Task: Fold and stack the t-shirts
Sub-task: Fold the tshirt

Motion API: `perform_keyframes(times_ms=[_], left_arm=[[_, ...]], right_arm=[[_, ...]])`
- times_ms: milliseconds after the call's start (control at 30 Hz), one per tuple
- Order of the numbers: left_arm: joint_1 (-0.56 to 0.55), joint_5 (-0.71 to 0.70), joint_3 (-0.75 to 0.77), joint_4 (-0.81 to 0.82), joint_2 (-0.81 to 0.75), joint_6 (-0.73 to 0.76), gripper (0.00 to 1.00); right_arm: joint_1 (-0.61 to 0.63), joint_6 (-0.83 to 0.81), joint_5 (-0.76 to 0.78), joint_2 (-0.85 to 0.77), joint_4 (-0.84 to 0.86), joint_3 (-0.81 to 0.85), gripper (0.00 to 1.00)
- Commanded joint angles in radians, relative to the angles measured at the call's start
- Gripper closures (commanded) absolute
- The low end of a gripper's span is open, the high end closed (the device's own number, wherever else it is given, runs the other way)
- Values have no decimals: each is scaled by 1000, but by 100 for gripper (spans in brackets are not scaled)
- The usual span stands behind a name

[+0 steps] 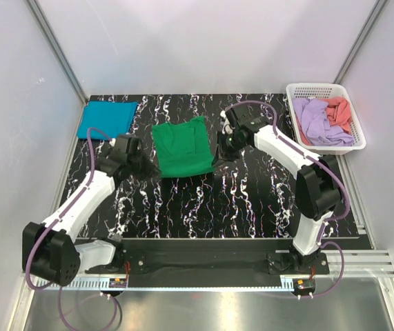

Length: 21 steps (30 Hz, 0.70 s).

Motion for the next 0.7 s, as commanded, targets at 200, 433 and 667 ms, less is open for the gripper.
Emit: perform_keyframes(times_ms=[200,433,667], left_arm=[[40,-72,277,-64,180,80,100],[99,-72,416,-41,313,120,100],[141,-65,557,10,427,155,100]], right_arm=[[-35,-66,48,152,-165,334,100],[-81,-55,35,313,-206,598,100],[-112,-18,-21,504,-194,908,100]])
